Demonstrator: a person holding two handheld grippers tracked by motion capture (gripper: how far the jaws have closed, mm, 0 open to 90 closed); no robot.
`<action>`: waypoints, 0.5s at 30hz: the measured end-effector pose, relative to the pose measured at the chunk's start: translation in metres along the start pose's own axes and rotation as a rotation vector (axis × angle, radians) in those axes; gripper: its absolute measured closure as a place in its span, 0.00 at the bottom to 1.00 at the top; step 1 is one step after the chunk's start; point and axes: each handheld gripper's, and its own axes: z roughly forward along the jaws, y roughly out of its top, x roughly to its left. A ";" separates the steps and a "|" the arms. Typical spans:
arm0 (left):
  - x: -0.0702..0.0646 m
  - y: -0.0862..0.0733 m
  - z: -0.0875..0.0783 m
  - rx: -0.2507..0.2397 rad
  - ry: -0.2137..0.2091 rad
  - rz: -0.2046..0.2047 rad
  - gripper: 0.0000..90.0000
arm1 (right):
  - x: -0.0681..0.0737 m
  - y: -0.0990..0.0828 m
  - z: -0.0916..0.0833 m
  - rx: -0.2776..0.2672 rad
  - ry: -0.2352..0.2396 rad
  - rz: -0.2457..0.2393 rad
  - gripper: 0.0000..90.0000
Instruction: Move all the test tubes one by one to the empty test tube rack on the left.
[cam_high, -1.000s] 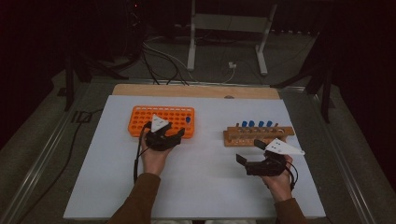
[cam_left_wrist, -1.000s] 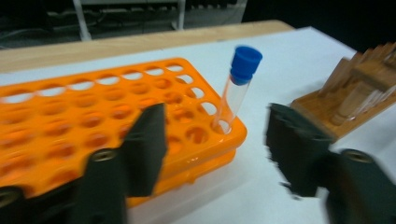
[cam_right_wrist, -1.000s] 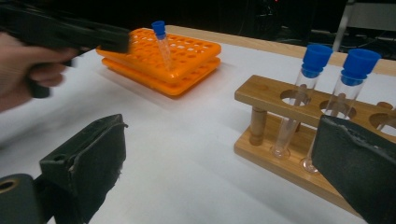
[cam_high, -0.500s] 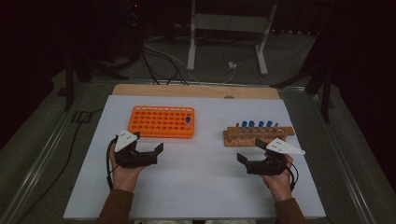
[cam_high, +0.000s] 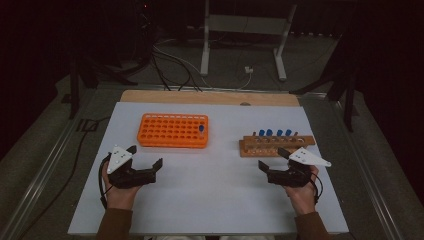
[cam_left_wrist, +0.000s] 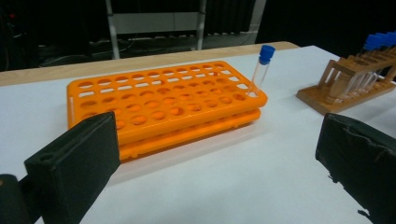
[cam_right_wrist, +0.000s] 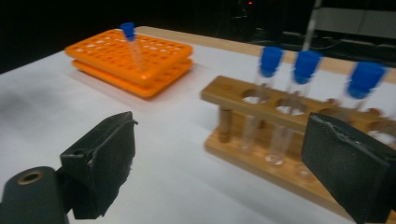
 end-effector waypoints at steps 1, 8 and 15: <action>0.000 0.000 0.000 -0.004 0.008 0.001 0.01 | -0.003 0.002 -0.001 0.001 -0.018 -0.007 0.12; 0.001 -0.003 0.003 0.014 0.018 0.005 0.01 | -0.028 0.010 -0.010 -0.034 -0.117 0.005 0.15; 0.002 -0.005 0.004 0.010 0.024 -0.010 0.01 | -0.049 0.015 -0.002 -0.015 -0.170 0.031 0.17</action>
